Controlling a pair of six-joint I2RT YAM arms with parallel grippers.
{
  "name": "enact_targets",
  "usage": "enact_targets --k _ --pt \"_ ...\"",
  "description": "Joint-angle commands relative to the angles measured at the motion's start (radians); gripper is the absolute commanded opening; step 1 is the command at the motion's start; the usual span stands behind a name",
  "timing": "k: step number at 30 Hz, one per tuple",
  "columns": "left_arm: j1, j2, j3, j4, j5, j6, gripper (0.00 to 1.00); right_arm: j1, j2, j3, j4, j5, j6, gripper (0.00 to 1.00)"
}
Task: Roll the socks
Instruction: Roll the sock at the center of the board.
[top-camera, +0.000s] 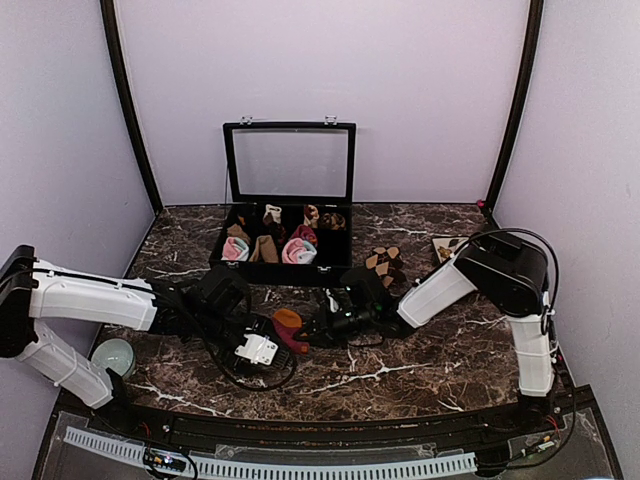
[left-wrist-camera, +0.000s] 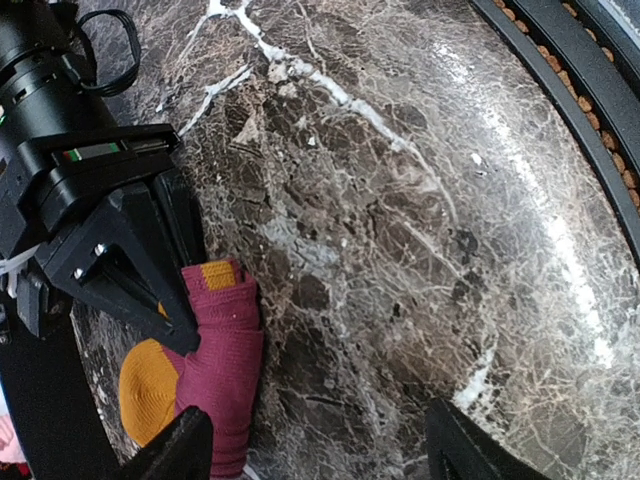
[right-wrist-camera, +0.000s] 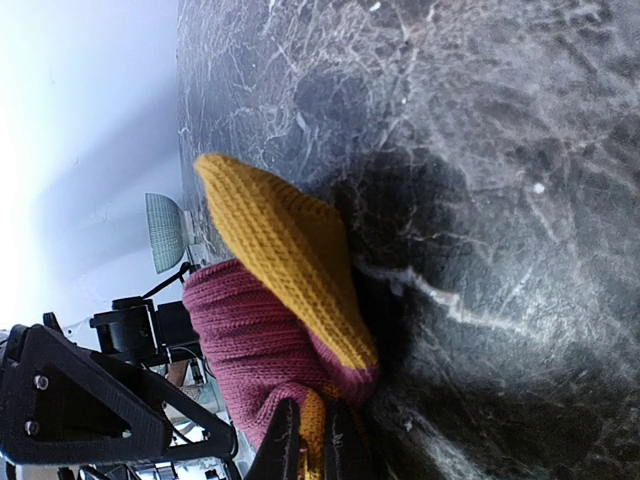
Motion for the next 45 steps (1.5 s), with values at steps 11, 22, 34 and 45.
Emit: enact_targets --k 11,22,34,45 --pt "0.002 0.164 0.066 0.142 -0.08 0.094 0.5 -0.007 0.072 -0.053 0.014 0.005 0.042 0.0" --pt "0.03 0.241 0.07 0.141 -0.141 0.065 0.32 -0.007 0.071 -0.046 0.021 0.003 0.037 0.0" --pt "0.104 0.351 0.174 -0.011 -0.113 -0.089 0.32 -0.012 0.032 -0.105 0.089 0.043 0.006 0.13" --pt "0.185 0.525 0.412 -0.344 0.066 -0.279 0.26 -0.024 -0.113 -0.286 0.243 0.183 -0.19 0.54"
